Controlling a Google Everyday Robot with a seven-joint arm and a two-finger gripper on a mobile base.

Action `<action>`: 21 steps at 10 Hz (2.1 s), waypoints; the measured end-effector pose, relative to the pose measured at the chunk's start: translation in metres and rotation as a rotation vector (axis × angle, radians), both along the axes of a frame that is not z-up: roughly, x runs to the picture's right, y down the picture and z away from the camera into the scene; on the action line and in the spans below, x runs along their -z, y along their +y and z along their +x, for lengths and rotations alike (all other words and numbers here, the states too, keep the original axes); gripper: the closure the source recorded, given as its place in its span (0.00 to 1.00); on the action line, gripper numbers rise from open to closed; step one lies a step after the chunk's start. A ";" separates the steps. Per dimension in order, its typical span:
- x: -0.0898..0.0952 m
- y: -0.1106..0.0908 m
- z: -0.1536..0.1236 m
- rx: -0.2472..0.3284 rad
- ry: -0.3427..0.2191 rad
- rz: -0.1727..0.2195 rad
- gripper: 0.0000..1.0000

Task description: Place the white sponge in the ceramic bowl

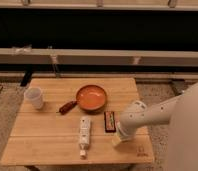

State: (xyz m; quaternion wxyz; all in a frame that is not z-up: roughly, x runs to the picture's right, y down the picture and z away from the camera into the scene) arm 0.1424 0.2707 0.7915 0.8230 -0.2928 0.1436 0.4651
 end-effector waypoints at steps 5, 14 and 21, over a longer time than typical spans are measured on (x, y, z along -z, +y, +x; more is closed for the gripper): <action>0.005 0.009 0.014 0.026 0.048 0.024 0.63; 0.037 -0.054 0.042 -0.004 0.065 0.142 1.00; 0.050 -0.145 -0.066 0.054 -0.142 0.220 1.00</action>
